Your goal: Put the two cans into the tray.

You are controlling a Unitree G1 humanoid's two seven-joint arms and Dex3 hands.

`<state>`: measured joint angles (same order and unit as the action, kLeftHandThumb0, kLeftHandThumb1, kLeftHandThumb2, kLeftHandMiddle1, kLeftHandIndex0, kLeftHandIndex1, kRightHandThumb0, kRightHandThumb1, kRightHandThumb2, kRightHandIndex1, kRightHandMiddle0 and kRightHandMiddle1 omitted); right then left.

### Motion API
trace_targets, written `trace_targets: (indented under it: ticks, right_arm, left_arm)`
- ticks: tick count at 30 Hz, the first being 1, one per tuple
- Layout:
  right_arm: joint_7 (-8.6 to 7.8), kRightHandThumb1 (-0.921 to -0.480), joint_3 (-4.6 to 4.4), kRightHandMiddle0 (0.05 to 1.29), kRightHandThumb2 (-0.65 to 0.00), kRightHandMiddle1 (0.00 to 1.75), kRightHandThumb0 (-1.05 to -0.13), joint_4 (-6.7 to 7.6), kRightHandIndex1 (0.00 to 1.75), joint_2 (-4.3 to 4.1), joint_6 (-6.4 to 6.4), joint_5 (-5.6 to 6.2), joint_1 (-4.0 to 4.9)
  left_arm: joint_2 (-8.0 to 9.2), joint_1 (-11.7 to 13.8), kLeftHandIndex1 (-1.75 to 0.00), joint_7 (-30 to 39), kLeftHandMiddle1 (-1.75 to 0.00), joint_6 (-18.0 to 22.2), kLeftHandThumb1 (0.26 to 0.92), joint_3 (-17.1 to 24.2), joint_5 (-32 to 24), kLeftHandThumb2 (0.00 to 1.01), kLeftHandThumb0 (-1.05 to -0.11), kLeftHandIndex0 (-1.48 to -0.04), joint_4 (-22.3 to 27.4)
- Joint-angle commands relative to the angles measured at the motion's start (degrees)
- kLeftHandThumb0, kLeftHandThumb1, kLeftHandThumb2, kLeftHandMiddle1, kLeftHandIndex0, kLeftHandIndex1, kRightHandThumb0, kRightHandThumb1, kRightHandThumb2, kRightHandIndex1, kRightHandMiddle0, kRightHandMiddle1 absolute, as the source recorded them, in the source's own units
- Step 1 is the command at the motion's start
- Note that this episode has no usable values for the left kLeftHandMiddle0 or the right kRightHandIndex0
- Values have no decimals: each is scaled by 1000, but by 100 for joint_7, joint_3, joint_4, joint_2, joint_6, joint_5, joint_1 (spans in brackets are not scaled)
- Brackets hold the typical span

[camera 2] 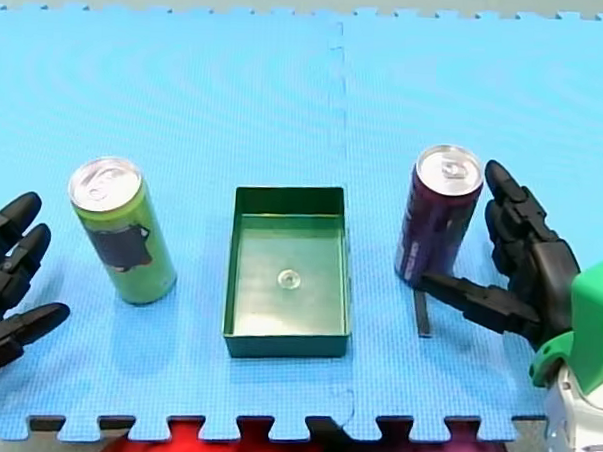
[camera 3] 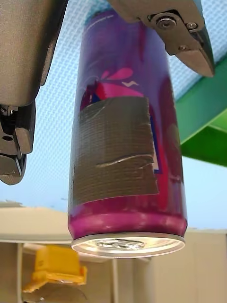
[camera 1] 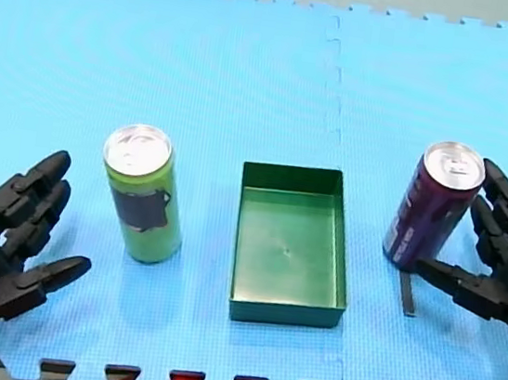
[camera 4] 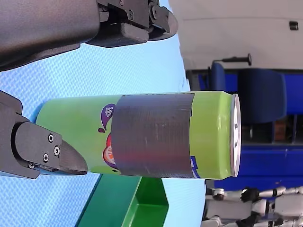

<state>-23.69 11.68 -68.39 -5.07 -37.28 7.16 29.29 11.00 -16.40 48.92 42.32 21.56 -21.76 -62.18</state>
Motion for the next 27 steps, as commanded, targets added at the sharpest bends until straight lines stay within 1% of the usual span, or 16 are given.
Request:
trace_targets:
  ticks: [1, 8, 17, 27]
  right_arm:
    - [17, -566, 19, 119, 0, 2, -771, -16, 1, -32, 28, 12, 41]
    - [71, -559, 21, 123, 0, 1, -695, -70, 1, -15, 77, -10, 103]
    - [104, -557, 29, 123, 0, 0, -648, -184, 0, -45, 173, -53, 242]
    - [79, -557, 10, 123, 0, 0, -605, -236, 1, -12, 229, -90, 395]
  left_arm:
    - [13, -27, 0, 7, -1, -52, 921, 34, -51, 151, -1048, -173, -9]
    - [0, -36, -4, -90, -6, -223, 921, 63, -68, 180, -1048, -181, 67]
    - [-18, 64, -2, -299, -4, -406, 921, -22, 10, 206, -1048, -182, 365]
    - [-38, 124, 0, -368, -1, -500, 921, -91, 13, 239, -1048, -178, 538]
